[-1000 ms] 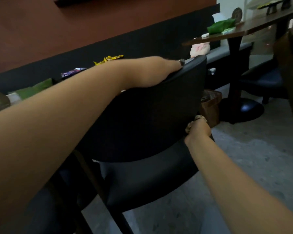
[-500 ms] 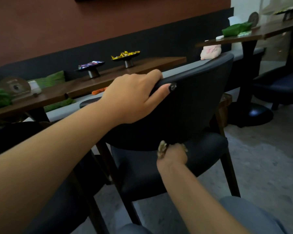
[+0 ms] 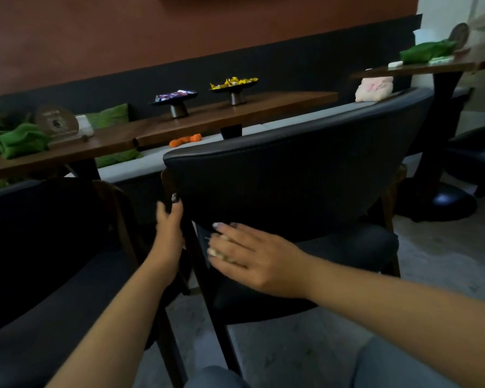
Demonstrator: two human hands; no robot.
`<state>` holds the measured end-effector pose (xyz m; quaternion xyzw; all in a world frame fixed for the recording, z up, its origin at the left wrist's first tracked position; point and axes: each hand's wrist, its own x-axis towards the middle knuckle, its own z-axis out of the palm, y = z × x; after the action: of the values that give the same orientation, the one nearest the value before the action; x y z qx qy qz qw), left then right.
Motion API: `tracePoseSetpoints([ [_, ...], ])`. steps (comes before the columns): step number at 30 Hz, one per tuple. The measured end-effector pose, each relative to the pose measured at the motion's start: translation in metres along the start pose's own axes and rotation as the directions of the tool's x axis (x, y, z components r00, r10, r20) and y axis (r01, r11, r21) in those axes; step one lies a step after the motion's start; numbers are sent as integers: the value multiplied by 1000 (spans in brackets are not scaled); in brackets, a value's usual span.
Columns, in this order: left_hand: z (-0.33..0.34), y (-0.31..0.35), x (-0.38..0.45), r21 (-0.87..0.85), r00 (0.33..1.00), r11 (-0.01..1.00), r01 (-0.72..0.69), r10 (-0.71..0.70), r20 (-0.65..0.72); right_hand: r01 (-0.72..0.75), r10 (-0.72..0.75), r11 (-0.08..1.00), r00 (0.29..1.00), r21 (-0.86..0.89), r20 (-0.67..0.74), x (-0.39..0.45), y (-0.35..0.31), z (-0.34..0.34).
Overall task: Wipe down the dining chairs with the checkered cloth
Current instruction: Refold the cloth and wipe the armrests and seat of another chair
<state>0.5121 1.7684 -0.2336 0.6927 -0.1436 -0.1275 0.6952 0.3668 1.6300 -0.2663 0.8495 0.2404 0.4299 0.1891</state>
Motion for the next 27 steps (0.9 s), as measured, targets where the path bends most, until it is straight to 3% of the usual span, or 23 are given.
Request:
tracePoseSetpoints([
  [2,2,-13,4,-292,968,926,239,-205,144,219,-208,956,975,-198,77,12,15,16],
  [4,5,-17,5,-372,969,895,245,-210,134,358,-275,846,928,-396,251,12,24,30],
  [6,12,-16,4,-410,980,891,196,-185,65,439,-268,762,883,-476,385,10,27,34],
  [7,15,-15,3,-434,980,879,197,-178,84,456,-280,750,875,-480,395,8,28,34],
  [11,36,-15,-12,-571,925,761,308,-99,367,461,-314,787,872,-411,376,-9,33,21],
  [17,75,-46,-33,-676,930,664,321,-85,358,525,-410,788,837,-321,363,-74,81,-31],
  [19,90,-54,-38,-733,936,600,320,-83,342,480,-384,835,859,-270,340,-97,103,-56],
  [20,98,-55,-41,-760,941,570,311,-75,329,378,-307,886,912,-266,273,-109,112,-66],
  [22,111,-56,-44,-812,951,507,289,-53,305,-1,8,962,1000,-273,27,-133,123,-83],
  [23,116,-56,-44,-832,957,483,272,-42,288,-239,210,943,967,-231,-142,-144,127,-89],
  [24,121,-55,-45,-848,963,465,254,-39,267,-471,418,875,851,-111,-319,-153,131,-93],
  [25,127,-54,-46,-860,968,450,241,-45,248,-655,616,750,643,89,-455,-158,137,-96],
  [26,133,-55,-47,-870,971,436,232,-51,233,-742,765,588,382,321,-519,-160,145,-100],
  [27,139,-55,-50,-876,973,427,226,-54,225,-729,853,431,136,532,-505,-157,154,-103],
])
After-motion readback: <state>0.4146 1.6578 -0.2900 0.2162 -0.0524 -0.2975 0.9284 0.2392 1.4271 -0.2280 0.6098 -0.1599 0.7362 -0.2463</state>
